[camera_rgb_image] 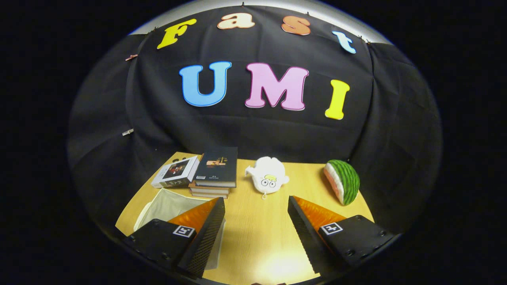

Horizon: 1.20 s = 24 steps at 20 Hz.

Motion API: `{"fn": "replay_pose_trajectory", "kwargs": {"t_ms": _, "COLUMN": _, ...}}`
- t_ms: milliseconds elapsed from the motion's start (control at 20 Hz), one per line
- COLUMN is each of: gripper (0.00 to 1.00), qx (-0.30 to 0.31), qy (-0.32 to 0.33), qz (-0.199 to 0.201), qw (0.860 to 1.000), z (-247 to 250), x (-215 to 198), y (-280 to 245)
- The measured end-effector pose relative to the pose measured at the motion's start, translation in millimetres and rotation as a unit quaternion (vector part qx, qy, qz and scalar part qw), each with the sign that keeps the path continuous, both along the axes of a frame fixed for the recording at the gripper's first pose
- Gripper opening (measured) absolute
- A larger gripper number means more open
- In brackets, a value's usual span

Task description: Open the storage box then place both shoes into the box .Put the left shoe in first, then the right shoe, with the right side of both shoes facing outward in a uniform manner.

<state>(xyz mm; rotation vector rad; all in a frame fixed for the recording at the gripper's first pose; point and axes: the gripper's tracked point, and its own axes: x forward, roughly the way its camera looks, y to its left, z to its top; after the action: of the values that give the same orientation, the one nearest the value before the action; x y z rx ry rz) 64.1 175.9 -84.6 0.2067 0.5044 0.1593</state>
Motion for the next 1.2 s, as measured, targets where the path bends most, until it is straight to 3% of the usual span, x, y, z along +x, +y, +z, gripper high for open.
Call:
{"fn": "replay_pose_trajectory", "kwargs": {"t_ms": 200, "gripper": 0.97, "qx": 0.005, "qy": -0.063, "qz": -0.031, "qw": 0.997, "z": 45, "x": 0, "y": -32}}
{"fn": "replay_pose_trajectory", "kwargs": {"t_ms": 500, "gripper": 0.96, "qx": -0.052, "qy": -0.166, "qz": -0.067, "qw": 0.982, "z": 89, "x": -15, "y": -83}}
{"fn": "replay_pose_trajectory", "kwargs": {"t_ms": 1200, "gripper": 0.98, "qx": -0.065, "qy": -0.174, "qz": -0.12, "qw": 0.975, "z": 88, "x": -48, "y": -160}}
